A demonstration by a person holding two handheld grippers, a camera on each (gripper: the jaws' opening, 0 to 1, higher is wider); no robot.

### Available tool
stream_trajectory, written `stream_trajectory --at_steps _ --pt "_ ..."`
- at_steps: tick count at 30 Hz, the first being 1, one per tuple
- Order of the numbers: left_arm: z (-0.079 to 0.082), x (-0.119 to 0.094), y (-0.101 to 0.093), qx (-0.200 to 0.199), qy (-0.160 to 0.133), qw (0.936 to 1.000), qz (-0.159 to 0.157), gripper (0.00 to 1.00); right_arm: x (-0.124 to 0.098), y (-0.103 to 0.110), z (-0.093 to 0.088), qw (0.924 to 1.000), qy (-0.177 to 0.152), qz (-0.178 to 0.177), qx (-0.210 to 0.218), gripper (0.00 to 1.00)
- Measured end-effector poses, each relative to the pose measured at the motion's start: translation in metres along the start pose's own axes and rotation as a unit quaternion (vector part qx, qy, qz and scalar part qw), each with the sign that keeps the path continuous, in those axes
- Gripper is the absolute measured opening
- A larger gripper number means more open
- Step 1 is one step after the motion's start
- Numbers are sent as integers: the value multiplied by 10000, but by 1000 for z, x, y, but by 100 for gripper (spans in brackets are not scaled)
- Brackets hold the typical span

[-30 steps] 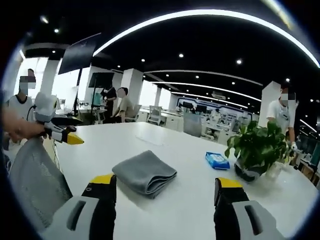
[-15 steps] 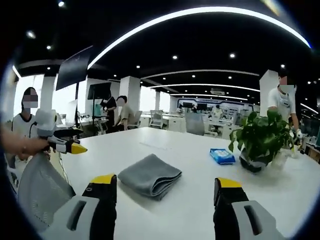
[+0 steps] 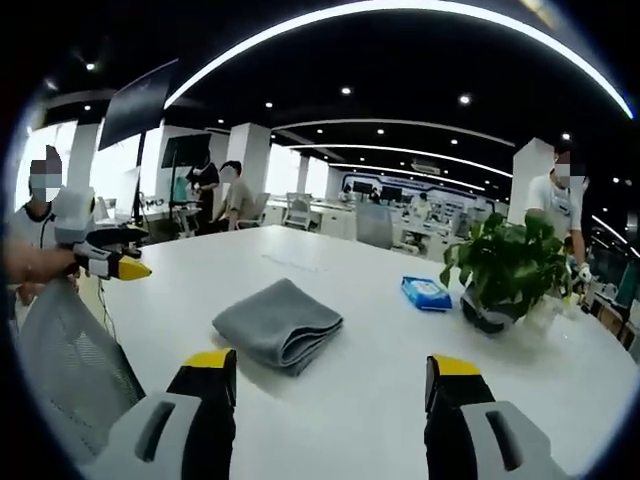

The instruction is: Open the folded towel by lifting each exposed corner and separating the folded layers until the towel lies flat within the target outline without major curled edges

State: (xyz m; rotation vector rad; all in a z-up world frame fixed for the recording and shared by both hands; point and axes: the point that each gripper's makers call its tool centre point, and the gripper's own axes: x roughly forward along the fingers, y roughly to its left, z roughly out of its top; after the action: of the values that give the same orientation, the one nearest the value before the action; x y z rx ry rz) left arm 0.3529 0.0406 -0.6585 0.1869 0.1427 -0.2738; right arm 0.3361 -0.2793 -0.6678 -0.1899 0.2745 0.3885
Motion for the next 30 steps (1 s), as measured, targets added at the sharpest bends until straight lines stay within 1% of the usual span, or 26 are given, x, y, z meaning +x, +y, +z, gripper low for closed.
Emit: stream_trajectory --at_steps 2,4,7,10,12,13,15,18,20,21,23,24,25,26,27,28,29,30 --pt "1 0 -1 -83 -37 9999 -55 89 1 0 -2 10000 50 -10 -41 78" --pt "1 0 0 -68 -61 9999 -58 89 1 -2 -2 10000 41 -45 -68 78" --pt "1 0 -1 -98 -85 9999 -99 89 1 -6 -4 9999 83 -88 16 78" --pt "2 0 -1 -133 -136 9997 -134 89 2 -6 -9 9998 172 -60 41 78" --pt "1 1 -1 -180 -118 9997 -147 89 2 -5 -8 9999 149 -56 16 78" --pt "-2 2 -2 -303 -46 9993 -199 89 2 -5 -8 9999 147 -56 21 78" --pt "-3 2 -2 -353 -7 9991 -219 90 2 -7 -9 9998 171 -88 29 78" --pt "2 1 -2 -352 -99 9991 -216 88 1 -7 -7 9998 172 -69 77 78" --pt "6 1 1 -385 -84 9991 -182 87 1 -10 -5 9998 166 -98 97 77" --pt "8 1 3 -403 -86 9990 -146 86 2 -10 -4 9997 155 -78 163 77" --pt "14 3 5 -488 -34 9987 -134 87 2 -8 -4 9992 239 12 313 77" --pt "19 5 5 -471 -14 9988 -154 86 1 -9 -2 9992 240 19 319 77" --pt "25 6 5 -315 -25 9994 -168 85 1 -9 -2 9991 308 36 292 76" --pt "34 9 4 -59 -75 9997 -237 84 0 -9 -1 9991 350 34 228 75" --pt "40 12 1 63 -116 9994 -332 83 -2 -11 5 9992 386 20 136 74" --pt "51 18 -8 230 -184 9983 -510 82 -4 -14 9 9994 346 -37 54 72" --pt "56 22 -14 343 -194 9972 -636 82 -7 -19 17 9996 233 -130 -66 71" --pt "59 26 -19 498 -160 9960 -718 81 -9 -20 21 9997 188 -149 -66 68"
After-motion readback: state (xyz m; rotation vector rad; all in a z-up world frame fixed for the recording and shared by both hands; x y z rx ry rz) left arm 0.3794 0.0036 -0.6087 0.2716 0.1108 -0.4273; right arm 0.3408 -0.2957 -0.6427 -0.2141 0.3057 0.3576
